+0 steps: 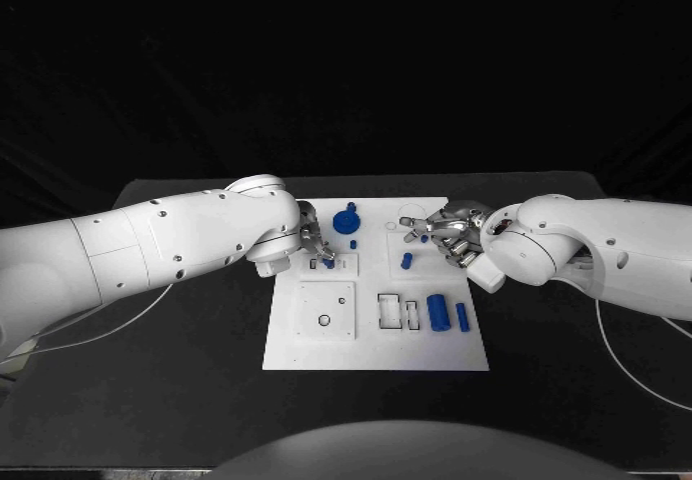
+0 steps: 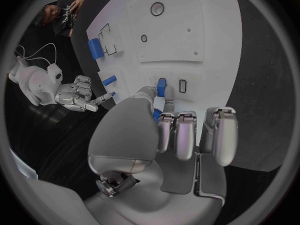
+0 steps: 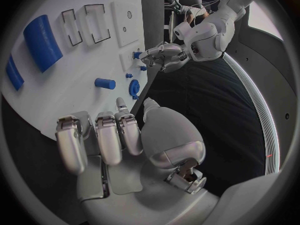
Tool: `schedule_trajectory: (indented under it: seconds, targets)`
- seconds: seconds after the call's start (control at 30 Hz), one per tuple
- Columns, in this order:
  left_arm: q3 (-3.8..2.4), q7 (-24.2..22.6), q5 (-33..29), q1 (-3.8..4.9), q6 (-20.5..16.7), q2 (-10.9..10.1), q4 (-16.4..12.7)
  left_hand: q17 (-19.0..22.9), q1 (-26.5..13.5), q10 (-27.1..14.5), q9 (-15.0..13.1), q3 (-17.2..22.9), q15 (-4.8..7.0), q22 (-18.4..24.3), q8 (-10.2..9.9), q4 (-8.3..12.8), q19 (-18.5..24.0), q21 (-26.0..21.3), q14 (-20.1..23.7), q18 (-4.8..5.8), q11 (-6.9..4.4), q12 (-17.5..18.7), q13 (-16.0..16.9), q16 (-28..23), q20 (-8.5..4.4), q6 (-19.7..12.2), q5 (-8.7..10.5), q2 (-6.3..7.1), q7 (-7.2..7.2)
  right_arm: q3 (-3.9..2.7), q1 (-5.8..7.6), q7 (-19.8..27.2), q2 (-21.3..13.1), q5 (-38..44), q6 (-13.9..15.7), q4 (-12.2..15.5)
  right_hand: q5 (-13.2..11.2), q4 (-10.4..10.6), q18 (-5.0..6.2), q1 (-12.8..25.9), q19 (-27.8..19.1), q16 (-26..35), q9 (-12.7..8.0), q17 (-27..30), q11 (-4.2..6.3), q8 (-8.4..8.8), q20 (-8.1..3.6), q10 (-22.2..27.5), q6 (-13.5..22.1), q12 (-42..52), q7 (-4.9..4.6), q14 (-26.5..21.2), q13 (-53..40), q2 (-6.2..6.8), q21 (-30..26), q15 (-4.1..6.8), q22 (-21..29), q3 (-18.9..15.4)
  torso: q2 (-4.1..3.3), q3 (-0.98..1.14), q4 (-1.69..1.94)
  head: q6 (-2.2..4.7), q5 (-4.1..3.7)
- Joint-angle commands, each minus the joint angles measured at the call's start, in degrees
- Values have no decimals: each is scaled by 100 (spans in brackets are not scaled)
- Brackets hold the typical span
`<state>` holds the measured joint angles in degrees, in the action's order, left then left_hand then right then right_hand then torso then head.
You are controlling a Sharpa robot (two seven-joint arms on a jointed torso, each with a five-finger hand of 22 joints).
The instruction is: Assemble the parts on the task board
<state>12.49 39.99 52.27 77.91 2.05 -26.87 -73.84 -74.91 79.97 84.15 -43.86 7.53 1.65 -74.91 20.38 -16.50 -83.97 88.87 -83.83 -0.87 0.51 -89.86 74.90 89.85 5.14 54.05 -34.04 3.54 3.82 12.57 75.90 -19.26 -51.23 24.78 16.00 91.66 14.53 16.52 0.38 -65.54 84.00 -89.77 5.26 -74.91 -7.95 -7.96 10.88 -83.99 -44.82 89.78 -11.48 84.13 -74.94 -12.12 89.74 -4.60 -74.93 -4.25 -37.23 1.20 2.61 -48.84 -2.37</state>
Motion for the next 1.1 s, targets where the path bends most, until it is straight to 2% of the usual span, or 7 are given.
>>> schedule_trajectory:
  seconds: [0.03,1.1]
  targets:
    - [1,81,-20,-4,-11,12,3,-1509,-35,585,-7,27,18,-1450,18,0,-443,-19,-617,42,-18,-14,1510,15,-10,-26,33,-47,-34,0,-4,43,2,14,-67,6,12,8,-38,-54,600,-23,5,-1509,-21,-26,33,-601,24,22,-61,587,-1506,-19,26,-38,-1507,-29,0,-2,4,-1,-16]
    - [2,28,-100,-21,87,36,49,-1509,-159,585,-1,17,2,-1440,1,-19,-417,-40,-617,35,4,-14,1510,15,1,-76,50,-69,-4,0,-4,47,31,14,-66,-2,12,8,-38,-54,600,-23,5,-1509,-21,-26,33,-601,24,22,-61,587,-1506,-19,26,-38,-1507,-29,1,-1,6,24,-27]
